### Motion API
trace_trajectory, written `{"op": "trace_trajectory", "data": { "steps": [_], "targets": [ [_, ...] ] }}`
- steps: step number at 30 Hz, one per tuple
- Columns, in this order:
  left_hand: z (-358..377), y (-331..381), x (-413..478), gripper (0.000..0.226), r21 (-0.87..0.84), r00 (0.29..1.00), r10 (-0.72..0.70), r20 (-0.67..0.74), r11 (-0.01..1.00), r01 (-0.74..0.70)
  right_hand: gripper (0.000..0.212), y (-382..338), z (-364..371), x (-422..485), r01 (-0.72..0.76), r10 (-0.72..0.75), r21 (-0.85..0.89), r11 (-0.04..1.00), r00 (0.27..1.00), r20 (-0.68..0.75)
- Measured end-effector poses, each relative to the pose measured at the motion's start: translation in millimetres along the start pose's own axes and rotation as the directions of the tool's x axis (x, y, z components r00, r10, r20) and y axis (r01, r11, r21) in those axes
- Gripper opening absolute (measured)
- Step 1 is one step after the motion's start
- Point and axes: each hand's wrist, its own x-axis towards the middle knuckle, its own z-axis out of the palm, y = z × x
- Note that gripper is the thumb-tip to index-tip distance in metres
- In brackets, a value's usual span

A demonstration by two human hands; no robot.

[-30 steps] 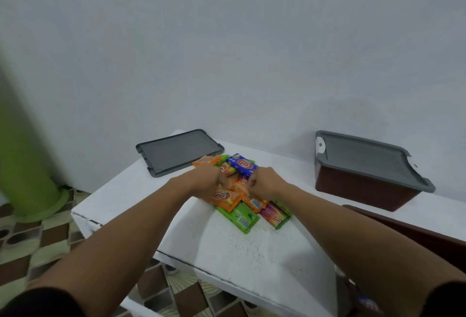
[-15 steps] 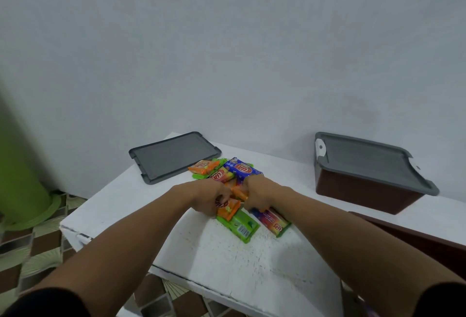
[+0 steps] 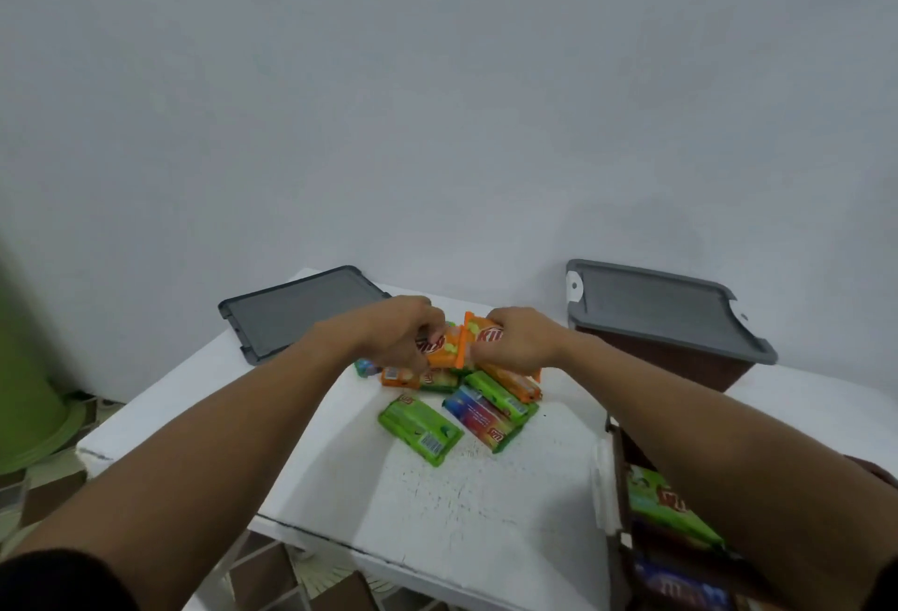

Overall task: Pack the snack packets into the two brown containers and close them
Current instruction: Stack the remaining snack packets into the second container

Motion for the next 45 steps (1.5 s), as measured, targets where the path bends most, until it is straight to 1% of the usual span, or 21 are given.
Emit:
{"op": "trace_trajectory", "data": {
  "steps": [2, 3, 7, 9, 10, 12, 14, 18, 21, 24, 28, 31, 35, 38, 41, 44, 45],
  "targets": [
    [-9.0, 19.2, 6.7, 0.034, 0.015, 0.998, 0.040, -0.044, 0.999, -0.040, 0.063, 13.0, -16.3, -15.7, 0.024, -0.024, -0.024, 0.999, 1.000, -0.015],
    [-11.6, 29.9, 10.8, 0.035, 0.026, 0.997, 0.059, -0.054, 0.998, -0.058, 0.070, 20.7, -24.1, -23.9, 0.025, -0.026, -0.035, 0.999, 0.999, -0.022],
    [-17.4, 86.9, 29.1, 0.031, 0.099, 0.992, 0.110, -0.054, 0.990, -0.104, 0.063, 59.3, -53.1, -61.4, 0.019, -0.027, -0.084, 0.996, 0.995, -0.091],
    [-16.1, 117.3, 39.1, 0.031, 0.115, 0.988, 0.140, -0.061, 0.985, -0.133, 0.061, 80.7, -66.0, -84.7, 0.016, -0.027, -0.091, 0.996, 0.993, -0.114],
    [-14.5, 131.5, 43.5, 0.032, 0.113, 0.986, 0.150, -0.070, 0.983, -0.142, 0.057, 91.1, -71.4, -95.8, 0.016, -0.027, -0.089, 0.996, 0.992, -0.125],
    [-10.4, 160.5, 50.0, 0.033, 0.101, 0.983, 0.167, -0.080, 0.982, -0.159, 0.051, 111.4, -80.7, -118.8, 0.004, -0.016, -0.087, 0.996, 0.992, -0.129],
    [-4.8, 189.4, 54.7, 0.034, 0.098, 0.979, 0.191, -0.066, 0.978, -0.184, 0.052, 132.0, -86.5, -140.7, -0.017, 0.006, -0.098, 0.995, 0.994, -0.112],
    [3.9, 238.4, 57.3, 0.038, 0.071, 0.971, 0.237, 0.023, 0.969, -0.238, 0.058, 164.7, -90.1, -180.4, -0.052, 0.050, -0.135, 0.989, 0.999, -0.017],
    [13.1, 269.5, 55.7, 0.040, 0.017, 0.953, 0.265, 0.146, 0.963, -0.270, 0.054, 177.3, -89.0, -210.2, -0.037, 0.056, -0.157, 0.987, 0.992, 0.116],
    [27.1, 297.2, 53.9, 0.039, 0.015, 0.913, 0.307, 0.269, 0.946, -0.323, 0.052, 187.5, -77.7, -231.2, -0.048, 0.087, -0.163, 0.985, 0.966, 0.242],
    [50.3, 314.8, 50.4, 0.037, 0.032, 0.863, 0.313, 0.397, 0.935, -0.353, 0.057, 196.9, -53.7, -243.3, -0.046, 0.120, -0.212, 0.976, 0.929, 0.351],
    [66.6, 318.9, 47.8, 0.035, 0.013, 0.830, 0.284, 0.480, 0.944, -0.331, 0.052, 201.6, -33.0, -250.3, -0.027, 0.119, -0.215, 0.976, 0.898, 0.423],
    [83.3, 318.2, 44.1, 0.031, 0.010, 0.815, 0.276, 0.509, 0.945, -0.327, 0.052, 201.7, -19.8, -254.6, -0.013, 0.112, -0.248, 0.969, 0.914, 0.390],
    [92.6, 318.0, 42.6, 0.022, 0.020, 0.802, 0.281, 0.527, 0.940, -0.342, 0.048, 199.5, -9.9, -254.4, -0.017, 0.131, -0.265, 0.964, 0.898, 0.420],
    [95.2, 321.2, 41.5, 0.015, 0.012, 0.784, 0.290, 0.548, 0.935, -0.355, 0.054, 200.8, 5.0, -256.0, -0.017, 0.141, -0.276, 0.961, 0.889, 0.436],
    [105.3, 323.0, 40.5, 0.005, 0.044, 0.769, 0.295, 0.567, 0.921, -0.386, 0.049, 204.9, 16.7, -256.3, -0.006, 0.147, -0.310, 0.951, 0.889, 0.433],
    [110.2, 322.5, 40.0, 0.006, 0.046, 0.764, 0.298, 0.573, 0.919, -0.392, 0.047, 206.5, 18.6, -255.6, -0.006, 0.146, -0.306, 0.952, 0.887, 0.438]
  ]
}}
